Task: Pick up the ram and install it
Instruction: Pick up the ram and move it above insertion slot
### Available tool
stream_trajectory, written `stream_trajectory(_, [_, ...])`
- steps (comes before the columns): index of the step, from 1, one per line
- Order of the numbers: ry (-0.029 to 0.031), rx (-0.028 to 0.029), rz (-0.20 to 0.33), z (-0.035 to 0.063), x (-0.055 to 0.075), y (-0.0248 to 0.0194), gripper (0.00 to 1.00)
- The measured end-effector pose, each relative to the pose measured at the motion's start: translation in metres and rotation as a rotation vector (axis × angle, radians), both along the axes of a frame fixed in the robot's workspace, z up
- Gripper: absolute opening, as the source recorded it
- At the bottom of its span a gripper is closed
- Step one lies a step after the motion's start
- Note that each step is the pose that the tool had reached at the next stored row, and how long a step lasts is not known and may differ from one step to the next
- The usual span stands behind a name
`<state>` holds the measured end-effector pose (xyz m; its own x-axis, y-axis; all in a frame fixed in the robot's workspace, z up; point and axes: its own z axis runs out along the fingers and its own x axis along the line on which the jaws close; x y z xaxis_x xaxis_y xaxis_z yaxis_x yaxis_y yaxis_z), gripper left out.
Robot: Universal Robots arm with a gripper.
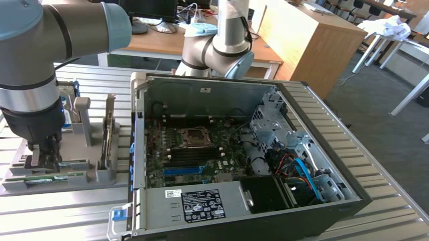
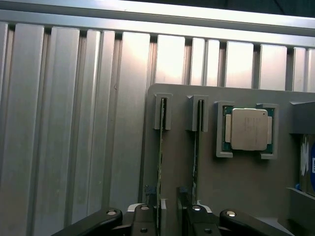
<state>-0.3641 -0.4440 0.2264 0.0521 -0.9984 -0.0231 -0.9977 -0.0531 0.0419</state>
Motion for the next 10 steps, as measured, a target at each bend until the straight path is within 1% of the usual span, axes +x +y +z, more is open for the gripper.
stream_trajectory(5, [-0.0001,0.0001,0.0,-0.0003,0.0,0.0,0.3])
stream_trajectory(10, [-0.0001,0.0,0.0,-0.0002,0.0,-0.0017,0.3])
